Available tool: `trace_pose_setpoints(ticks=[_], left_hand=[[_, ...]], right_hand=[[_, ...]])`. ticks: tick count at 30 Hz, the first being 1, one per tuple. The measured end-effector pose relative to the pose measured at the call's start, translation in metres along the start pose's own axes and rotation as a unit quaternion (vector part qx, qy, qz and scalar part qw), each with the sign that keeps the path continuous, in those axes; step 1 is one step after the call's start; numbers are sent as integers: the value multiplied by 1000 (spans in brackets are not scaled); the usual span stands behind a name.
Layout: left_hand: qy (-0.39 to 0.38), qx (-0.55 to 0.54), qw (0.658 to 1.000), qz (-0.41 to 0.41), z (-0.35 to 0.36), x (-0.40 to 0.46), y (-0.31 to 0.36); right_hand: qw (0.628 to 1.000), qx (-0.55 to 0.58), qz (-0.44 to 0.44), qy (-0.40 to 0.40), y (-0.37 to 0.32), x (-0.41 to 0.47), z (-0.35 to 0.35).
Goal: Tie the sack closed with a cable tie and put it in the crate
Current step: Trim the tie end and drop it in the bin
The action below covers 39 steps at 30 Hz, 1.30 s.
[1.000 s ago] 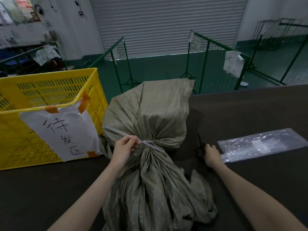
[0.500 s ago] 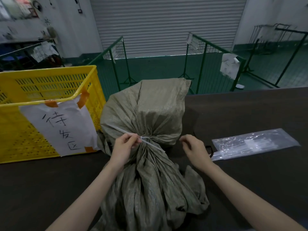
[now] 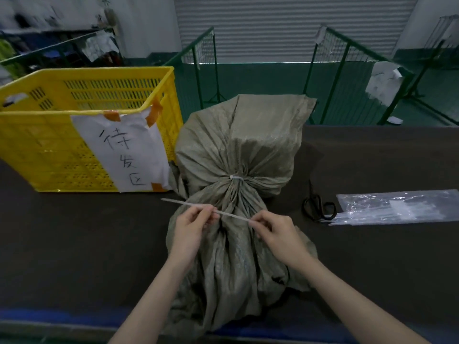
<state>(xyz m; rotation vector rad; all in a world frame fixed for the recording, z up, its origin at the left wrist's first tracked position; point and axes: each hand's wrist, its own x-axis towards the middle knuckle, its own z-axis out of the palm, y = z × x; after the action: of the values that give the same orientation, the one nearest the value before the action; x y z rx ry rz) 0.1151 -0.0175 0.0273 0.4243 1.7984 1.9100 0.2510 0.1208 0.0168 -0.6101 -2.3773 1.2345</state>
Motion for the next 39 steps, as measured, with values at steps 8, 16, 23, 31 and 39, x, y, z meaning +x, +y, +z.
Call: trace_pose_setpoints(ticks=[8,16,23,31,39], left_hand=[[161,-82,982,-56,-54,-53,-33],[291,-109,944,-113,-119,-132,-90],[363,-156,902,-173,-188,-193,-130],[468,-190,827,-247,-324,-299,-181],[504,-201,777,-320,-418,-360,-248]], right_hand=[[998,35,25,-47,-6,-17,23],[987,29,2,-160,-48,-61,71],[961,-57,-26,-271,-71,-102,154],[886,-130,48,-442,-89,-169,320],[852,-114,179,-479,-63,-208,468]])
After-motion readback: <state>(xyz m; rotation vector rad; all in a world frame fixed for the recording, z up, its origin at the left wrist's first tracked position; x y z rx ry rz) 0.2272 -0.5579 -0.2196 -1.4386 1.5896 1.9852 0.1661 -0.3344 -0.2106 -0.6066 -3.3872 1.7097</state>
